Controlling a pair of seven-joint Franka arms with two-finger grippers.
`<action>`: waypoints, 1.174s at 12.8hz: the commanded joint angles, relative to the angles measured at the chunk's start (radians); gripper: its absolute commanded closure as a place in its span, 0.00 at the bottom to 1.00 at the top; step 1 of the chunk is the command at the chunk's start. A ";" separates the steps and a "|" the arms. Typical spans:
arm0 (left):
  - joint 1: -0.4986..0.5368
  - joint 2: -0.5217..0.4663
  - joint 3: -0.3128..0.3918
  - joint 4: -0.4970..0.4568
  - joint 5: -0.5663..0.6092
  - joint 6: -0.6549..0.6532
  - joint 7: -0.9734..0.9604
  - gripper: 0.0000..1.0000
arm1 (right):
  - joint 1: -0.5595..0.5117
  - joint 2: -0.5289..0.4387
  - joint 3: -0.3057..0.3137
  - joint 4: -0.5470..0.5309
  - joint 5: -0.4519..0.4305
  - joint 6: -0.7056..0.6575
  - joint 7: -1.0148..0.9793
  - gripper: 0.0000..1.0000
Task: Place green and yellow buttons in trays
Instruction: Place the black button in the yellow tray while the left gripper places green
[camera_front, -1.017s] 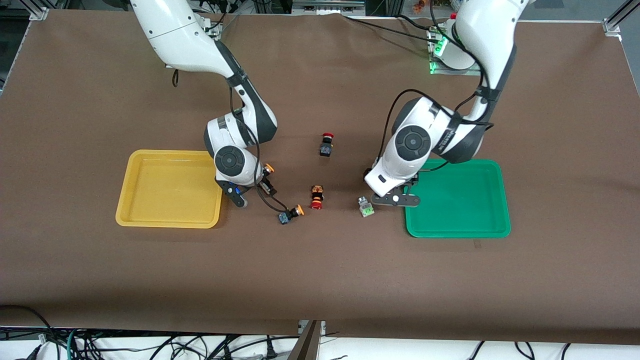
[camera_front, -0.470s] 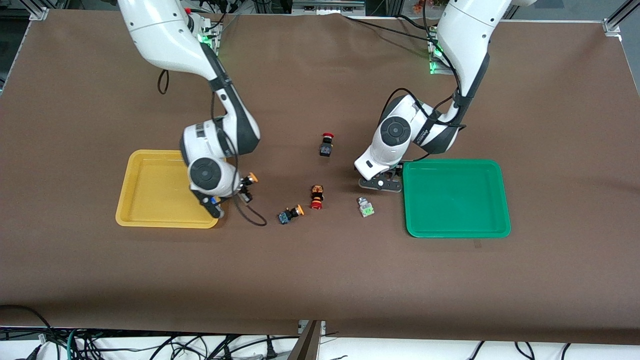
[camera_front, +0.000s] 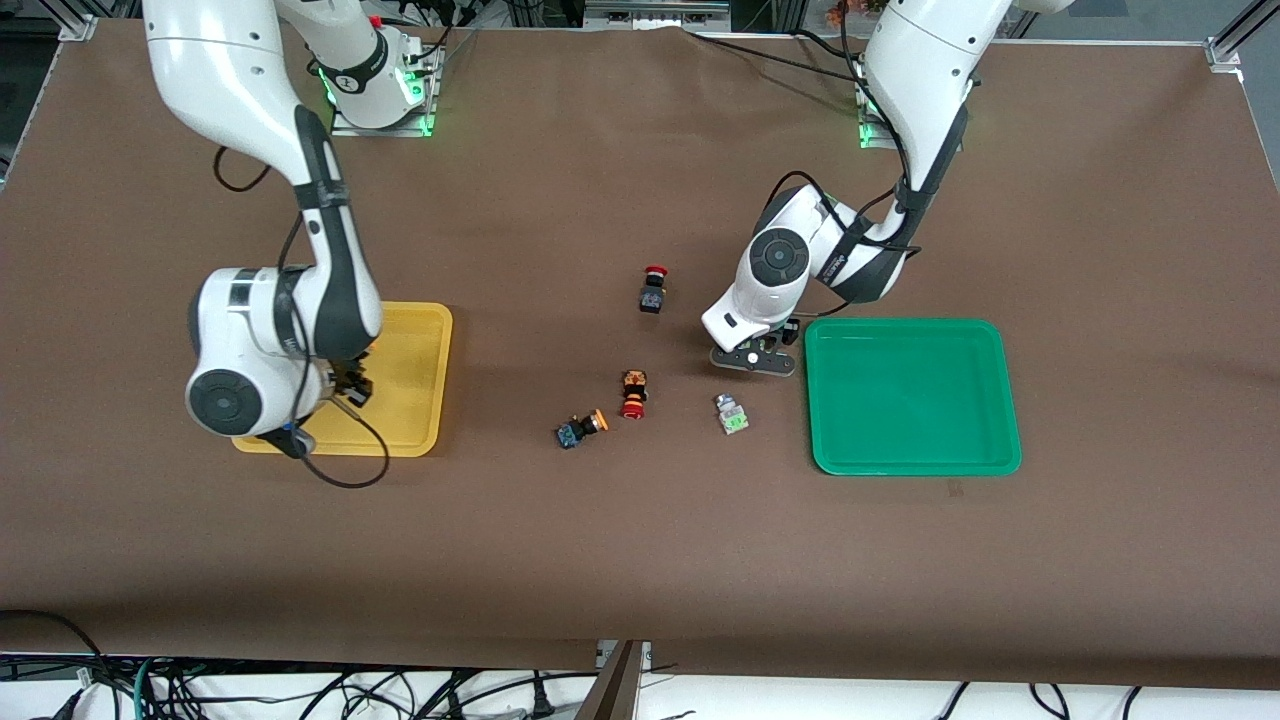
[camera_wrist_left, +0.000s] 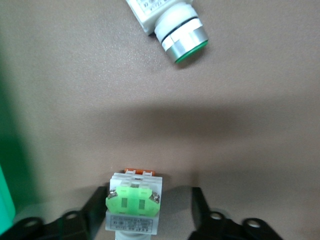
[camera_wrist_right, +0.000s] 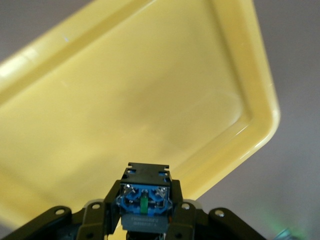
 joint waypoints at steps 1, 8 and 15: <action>0.000 -0.029 0.012 0.016 -0.002 -0.015 0.008 0.98 | 0.002 0.002 -0.006 -0.084 -0.023 0.082 -0.073 0.75; 0.237 -0.048 0.022 0.364 0.012 -0.595 0.474 0.98 | 0.057 0.005 0.006 0.078 0.018 0.012 0.022 0.00; 0.362 0.060 0.022 0.260 0.199 -0.316 0.608 0.79 | 0.099 0.080 0.270 0.146 0.096 0.407 0.651 0.00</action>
